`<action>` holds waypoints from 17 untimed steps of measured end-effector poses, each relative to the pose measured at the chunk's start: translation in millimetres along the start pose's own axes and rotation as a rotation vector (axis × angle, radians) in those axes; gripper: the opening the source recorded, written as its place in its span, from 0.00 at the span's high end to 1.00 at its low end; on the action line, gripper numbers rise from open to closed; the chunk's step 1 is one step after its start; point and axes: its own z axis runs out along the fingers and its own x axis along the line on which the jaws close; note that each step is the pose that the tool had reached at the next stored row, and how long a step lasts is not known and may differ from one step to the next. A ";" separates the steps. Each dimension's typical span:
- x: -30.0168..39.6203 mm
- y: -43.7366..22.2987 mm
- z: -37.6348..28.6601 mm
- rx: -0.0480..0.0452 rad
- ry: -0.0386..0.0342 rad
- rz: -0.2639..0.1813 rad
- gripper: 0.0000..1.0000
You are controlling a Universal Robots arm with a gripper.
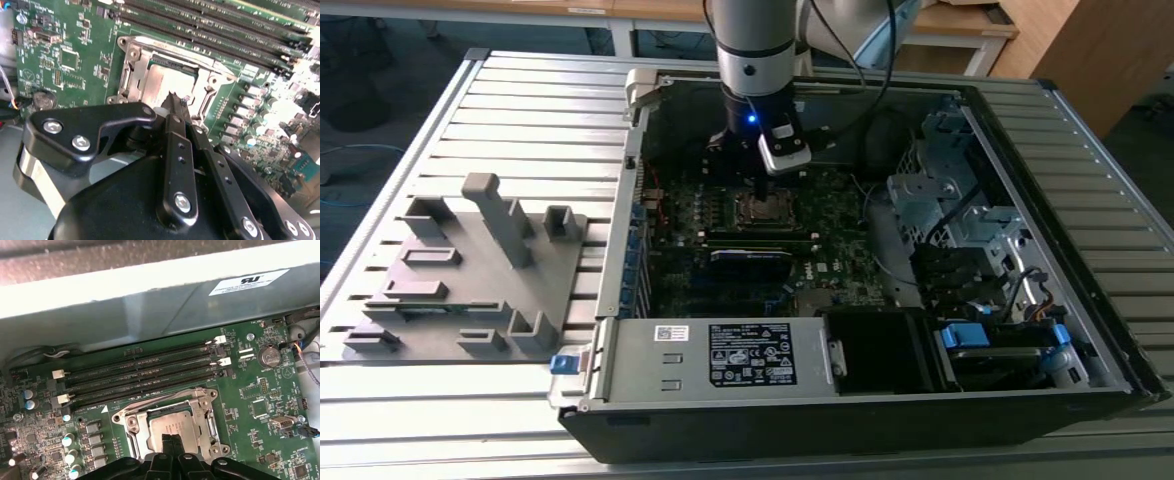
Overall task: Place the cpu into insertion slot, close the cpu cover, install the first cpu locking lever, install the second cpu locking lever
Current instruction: 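Install the first cpu locking lever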
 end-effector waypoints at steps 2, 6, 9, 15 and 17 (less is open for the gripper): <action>0.0 0.0 0.0 0.0000 0.0001 0.000 0.90; -0.1 0.0 0.7 0.0143 0.0480 0.000 0.90; -0.2 0.0 1.0 0.0227 0.0716 0.000 0.90; -2.0 0.5 1.6 0.0225 0.0720 0.000 0.90; -5.2 1.4 2.3 0.0227 0.0721 0.000 0.90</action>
